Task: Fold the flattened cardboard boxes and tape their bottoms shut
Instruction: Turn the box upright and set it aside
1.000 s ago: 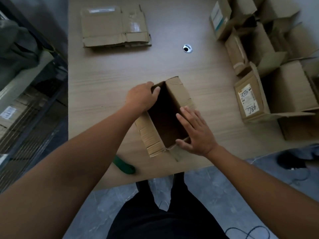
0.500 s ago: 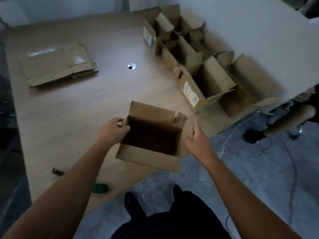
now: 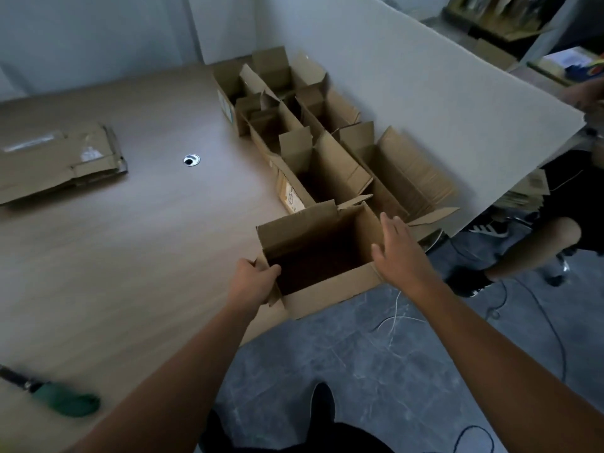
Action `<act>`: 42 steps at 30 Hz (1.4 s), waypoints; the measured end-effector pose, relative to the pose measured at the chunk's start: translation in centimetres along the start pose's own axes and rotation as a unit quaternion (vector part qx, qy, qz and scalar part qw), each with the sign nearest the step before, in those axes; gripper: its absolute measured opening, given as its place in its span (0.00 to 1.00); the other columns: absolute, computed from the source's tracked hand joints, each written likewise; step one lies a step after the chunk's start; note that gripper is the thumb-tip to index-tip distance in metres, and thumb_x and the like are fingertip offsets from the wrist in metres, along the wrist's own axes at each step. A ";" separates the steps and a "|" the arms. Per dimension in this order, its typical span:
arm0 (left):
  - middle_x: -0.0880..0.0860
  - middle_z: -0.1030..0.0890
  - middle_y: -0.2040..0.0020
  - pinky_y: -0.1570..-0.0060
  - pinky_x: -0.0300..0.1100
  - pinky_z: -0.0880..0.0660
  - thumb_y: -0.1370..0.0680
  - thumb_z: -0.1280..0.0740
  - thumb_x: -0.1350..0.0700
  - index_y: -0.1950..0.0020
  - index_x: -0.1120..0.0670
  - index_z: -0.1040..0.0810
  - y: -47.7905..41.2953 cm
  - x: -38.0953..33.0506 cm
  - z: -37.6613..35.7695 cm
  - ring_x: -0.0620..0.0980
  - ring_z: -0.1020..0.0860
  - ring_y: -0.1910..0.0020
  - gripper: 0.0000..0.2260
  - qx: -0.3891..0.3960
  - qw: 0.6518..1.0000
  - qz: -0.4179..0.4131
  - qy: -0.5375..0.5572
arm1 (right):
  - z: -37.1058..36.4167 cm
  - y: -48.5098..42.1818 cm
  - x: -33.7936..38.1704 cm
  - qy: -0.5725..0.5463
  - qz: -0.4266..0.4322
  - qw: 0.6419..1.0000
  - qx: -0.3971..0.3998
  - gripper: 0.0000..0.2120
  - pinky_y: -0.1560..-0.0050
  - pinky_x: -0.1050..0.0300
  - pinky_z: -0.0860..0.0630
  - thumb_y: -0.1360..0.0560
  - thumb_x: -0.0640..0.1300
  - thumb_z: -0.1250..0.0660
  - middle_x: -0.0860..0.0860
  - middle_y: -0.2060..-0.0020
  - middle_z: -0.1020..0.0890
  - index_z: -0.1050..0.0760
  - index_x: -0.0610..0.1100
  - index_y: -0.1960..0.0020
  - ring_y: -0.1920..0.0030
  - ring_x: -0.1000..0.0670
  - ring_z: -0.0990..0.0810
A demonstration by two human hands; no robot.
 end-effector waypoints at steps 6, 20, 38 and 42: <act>0.52 0.27 0.47 0.60 0.51 0.20 0.20 0.31 0.49 0.38 0.51 0.37 0.4 -2.1 -4.5 0.53 0.22 0.53 0.19 -0.023 0.999 -0.012 0.044 | -0.2 -2.4 -2.9 -0.038 0.024 0.999 0.023 0.40 0.25 0.44 0.37 0.17 0.47 0.38 0.42 0.20 0.45 0.62 0.47 0.17 0.20 0.42 0.43; 0.62 0.21 0.48 0.69 0.46 0.23 0.20 0.31 0.53 0.45 0.46 0.31 5.4 0.4 -8.7 0.64 0.18 0.56 0.09 0.028 0.993 -0.017 0.111 | 0.9 1.5 -5.7 -0.139 0.086 0.986 -0.019 0.37 0.26 0.49 0.36 0.18 0.46 0.36 0.46 0.20 0.40 0.54 0.49 0.17 0.21 0.46 0.40; 0.60 0.23 0.49 0.58 0.65 0.18 0.23 0.30 0.52 0.41 0.52 0.31 3.0 -3.4 -8.0 0.63 0.19 0.53 0.15 -0.031 0.993 0.012 0.115 | -0.2 -1.6 -6.1 0.031 0.135 0.990 -0.010 0.39 0.20 0.42 0.46 0.20 0.52 0.36 0.46 0.17 0.54 0.51 0.42 0.17 0.18 0.45 0.60; 0.59 0.24 0.48 0.60 0.62 0.17 0.22 0.30 0.51 0.42 0.51 0.31 1.8 -3.6 -5.8 0.63 0.19 0.53 0.14 -0.076 0.991 0.005 0.113 | 0.8 -2.0 -4.9 0.114 0.174 0.976 -0.069 0.37 0.19 0.41 0.54 0.20 0.56 0.40 0.41 0.18 0.48 0.45 0.37 0.19 0.18 0.41 0.58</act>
Point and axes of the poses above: each hand's wrist, its own y-axis away from the middle knuckle, its own z-axis out of the back of the hand, x = y × z, the point moved 6 cm from there along -y, towards the middle knuckle
